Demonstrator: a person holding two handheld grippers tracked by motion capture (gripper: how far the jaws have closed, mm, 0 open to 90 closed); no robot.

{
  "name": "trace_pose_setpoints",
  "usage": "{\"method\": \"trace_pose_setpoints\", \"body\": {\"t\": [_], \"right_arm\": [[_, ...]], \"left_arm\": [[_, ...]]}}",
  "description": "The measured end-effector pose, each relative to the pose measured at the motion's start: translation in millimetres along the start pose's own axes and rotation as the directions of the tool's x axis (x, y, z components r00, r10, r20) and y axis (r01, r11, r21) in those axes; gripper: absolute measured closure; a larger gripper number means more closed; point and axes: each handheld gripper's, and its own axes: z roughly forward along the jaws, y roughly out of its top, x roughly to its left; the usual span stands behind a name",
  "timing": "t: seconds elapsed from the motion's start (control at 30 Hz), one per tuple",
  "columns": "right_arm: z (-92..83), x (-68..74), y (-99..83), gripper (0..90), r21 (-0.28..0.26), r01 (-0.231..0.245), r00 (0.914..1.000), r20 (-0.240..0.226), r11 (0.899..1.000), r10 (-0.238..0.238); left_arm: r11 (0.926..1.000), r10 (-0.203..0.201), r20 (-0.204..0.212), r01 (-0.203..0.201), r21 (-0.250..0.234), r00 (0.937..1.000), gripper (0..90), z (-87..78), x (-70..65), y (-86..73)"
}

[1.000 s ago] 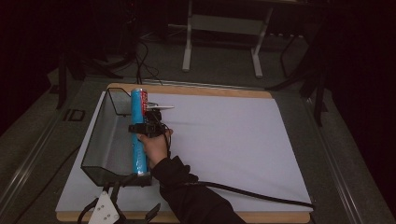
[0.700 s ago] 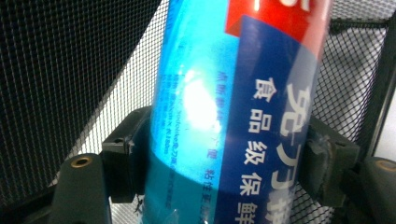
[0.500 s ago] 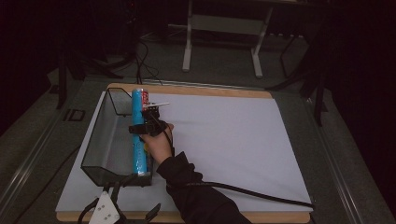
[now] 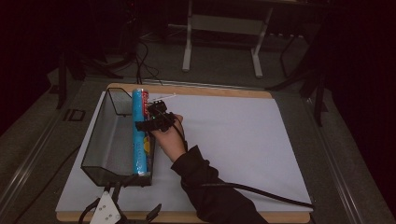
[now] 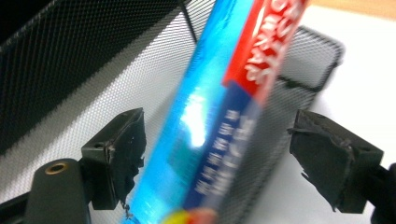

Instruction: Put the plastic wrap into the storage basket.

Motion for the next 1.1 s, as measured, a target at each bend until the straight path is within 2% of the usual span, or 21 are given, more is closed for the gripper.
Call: {"method": "trace_pose_setpoints", "body": {"t": [0.1, 0.17, 0.2, 0.23, 0.3, 0.37, 0.43, 0.57, 0.7, 0.97, 1.0, 1.1], "right_arm": [[-13.8, -4.3, -0.1, 17.8, 0.003, 0.062, 0.9979, 0.017, 0.998, -0.062], [-18.2, -6.3, -0.4, 17.4, 0.005, 0.071, 0.9973, 0.018, 0.997, -0.071], [-28.6, -12.4, -1.6, 17.2, -0.031, 0.076, 0.9970, 0.016, 0.997, -0.075], [-33.1, -15.0, -2.1, 17.4, -0.044, 0.075, 0.9972, 0.011, 0.996, -0.075], [-39.9, -20.5, -2.7, 17.4, -0.026, 0.057, 0.9980, -0.027, 0.998, -0.058], [-43.1, -22.8, -4.0, 17.4, -0.025, 0.055, 0.9982, -0.022, 0.998, -0.056], [-51.6, -29.3, -9.3, 16.6, -0.024, 0.081, 0.9965, -0.018, 0.996, -0.081], [-63.0, -37.8, -19.8, 15.4, -0.056, 0.131, 0.9912, -0.008, 0.990, -0.132], [-71.3, -44.6, -28.0, 15.4, -0.053, 0.138, 0.9900, -0.023, 0.989, -0.139], [-88.8, -49.3, -42.1, 15.3, -0.083, 0.180, 0.9836, 0.007, 0.980, -0.180], [-95.1, -53.1, -48.3, 15.3, -0.075, 0.193, 0.9813, 0.013, 0.978, -0.192], [-102.3, -59.1, -56.4, 15.3, -0.074, 0.193, 0.9813, 0.013, 0.978, -0.192]], "left_arm": [[1.0000, 0.000, -0.001, 0.000, 0.001, 1.0000, 4.5, 1.0, -0.6, -0.1], [1.0000, 0.000, -0.002, 0.000, 0.003, 1.0000, 4.5, 1.7, -0.8, -0.2], [1.0000, 0.002, -0.002, -0.002, 0.006, 1.0000, 4.5, 2.0, -0.7, -0.2], [1.0000, 0.000, -0.001, 0.000, 0.008, 1.0000, 4.5, 2.3, -0.7, -0.4], [0.9999, 0.003, -0.002, -0.003, 0.012, 1.0000, 4.5, 2.9, -0.8, -0.5], [0.9999, 0.005, 0.000, -0.005, 0.013, 1.0000, 4.5, 3.5, -1.3, -0.8], [0.9998, 0.008, 0.001, -0.008, 0.017, 1.0000, 4.5, 4.7, -1.9, -1.0], [0.9996, 0.007, 0.005, -0.007, 0.028, 1.0000, 4.5, 6.6, -2.0, -1.4], [0.9996, 0.007, 0.004, -0.008, 0.029, 1.0000, 4.5, 7.0, -2.7, -1.6], [0.9995, 0.008, 0.004, -0.008, 0.032, 1.0000, 4.5, 7.7, -2.9, -1.7], [0.9995, 0.008, 0.004, -0.008, 0.030, 1.0000, 4.5, 7.5, -3.0, -1.6], [0.9994, 0.008, 0.004, -0.008, 0.032, 1.0000, 4.5, 7.6, -2.8, -1.7]]}}
